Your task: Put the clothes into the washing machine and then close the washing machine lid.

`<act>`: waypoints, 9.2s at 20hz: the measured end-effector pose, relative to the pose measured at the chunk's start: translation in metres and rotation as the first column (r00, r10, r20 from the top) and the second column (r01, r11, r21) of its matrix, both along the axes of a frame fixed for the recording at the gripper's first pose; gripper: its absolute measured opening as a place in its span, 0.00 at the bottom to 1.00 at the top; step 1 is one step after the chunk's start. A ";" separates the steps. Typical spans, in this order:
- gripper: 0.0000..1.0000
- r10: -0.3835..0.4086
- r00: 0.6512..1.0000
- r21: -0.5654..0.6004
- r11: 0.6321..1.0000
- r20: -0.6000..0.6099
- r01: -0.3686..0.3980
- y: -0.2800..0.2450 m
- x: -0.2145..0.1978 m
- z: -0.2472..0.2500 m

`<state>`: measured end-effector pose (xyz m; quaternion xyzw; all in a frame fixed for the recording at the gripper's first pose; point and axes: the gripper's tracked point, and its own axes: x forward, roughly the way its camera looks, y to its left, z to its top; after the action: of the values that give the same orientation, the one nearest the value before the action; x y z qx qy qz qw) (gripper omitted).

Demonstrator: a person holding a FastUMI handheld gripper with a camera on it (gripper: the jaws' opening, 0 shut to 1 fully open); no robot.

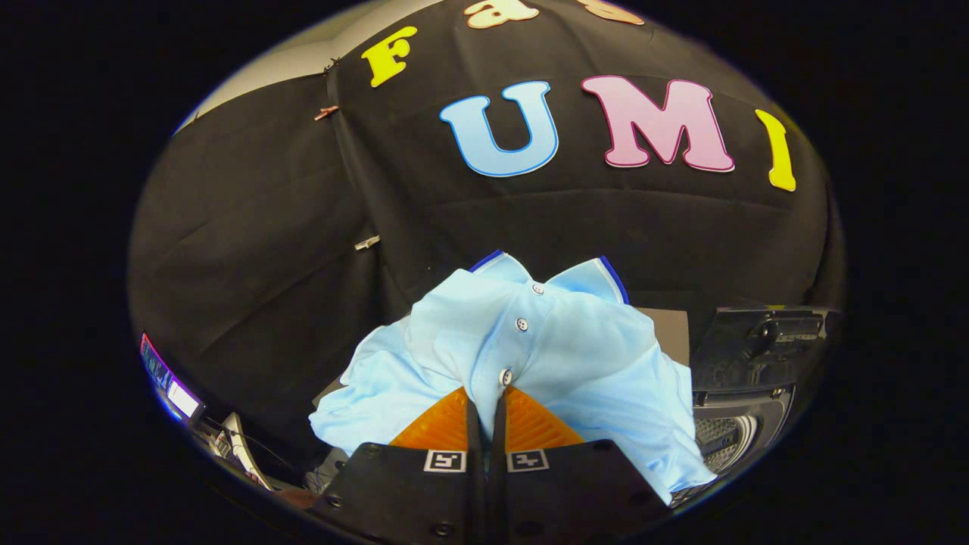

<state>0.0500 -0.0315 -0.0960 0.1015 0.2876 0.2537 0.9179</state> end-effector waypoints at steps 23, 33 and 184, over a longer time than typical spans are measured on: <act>0.05 -0.031 1.000 0.065 0.997 -0.001 0.031 -0.295 0.001 -0.014; 0.05 -0.176 0.984 -0.046 0.984 -0.018 0.175 -0.383 0.013 -0.065; 0.99 -0.508 0.828 -0.206 0.807 0.236 0.553 -0.391 0.080 -0.087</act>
<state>0.1303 -0.4222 -0.1827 0.0319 0.1997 -0.0470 0.9782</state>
